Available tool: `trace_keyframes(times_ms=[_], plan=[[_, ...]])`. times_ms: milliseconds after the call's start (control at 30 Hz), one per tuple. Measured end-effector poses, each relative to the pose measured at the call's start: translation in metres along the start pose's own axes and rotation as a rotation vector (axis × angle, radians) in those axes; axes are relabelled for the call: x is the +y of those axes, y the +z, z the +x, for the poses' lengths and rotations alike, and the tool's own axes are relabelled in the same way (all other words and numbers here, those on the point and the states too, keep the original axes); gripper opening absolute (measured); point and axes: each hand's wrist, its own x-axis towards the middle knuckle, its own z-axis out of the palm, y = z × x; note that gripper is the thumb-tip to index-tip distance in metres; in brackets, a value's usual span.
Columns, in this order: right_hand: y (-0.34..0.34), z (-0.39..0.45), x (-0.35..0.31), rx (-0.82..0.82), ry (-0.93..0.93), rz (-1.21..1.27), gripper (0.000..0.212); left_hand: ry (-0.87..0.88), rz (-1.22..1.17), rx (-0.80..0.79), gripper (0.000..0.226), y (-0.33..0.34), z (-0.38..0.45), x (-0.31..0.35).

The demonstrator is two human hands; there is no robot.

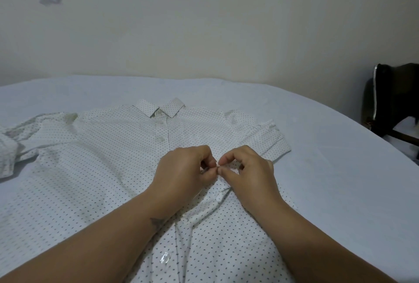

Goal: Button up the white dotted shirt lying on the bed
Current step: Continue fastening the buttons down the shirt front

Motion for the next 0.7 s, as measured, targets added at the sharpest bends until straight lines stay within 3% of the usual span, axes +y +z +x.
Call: trace_keyframes(times_ms=[233, 367, 700], plan=[[-0.0005, 0.0011, 0.0021, 0.009, -0.075, -0.048, 0.029, 0.051, 0.101, 0.035, 0.007, 0.0009, -0.0014, -0.0005], [-0.0008, 0.0015, 0.0020, 0.011, -0.091, 0.003, 0.020, 0.074, 0.105, 0.043, 0.006, 0.0019, -0.0013, -0.0022], [0.0045, 0.0036, 0.0100, -0.033, -0.039, -0.015, 0.015, 0.194, 0.138, 0.147, 0.010, 0.0047, -0.0016, -0.0052]])
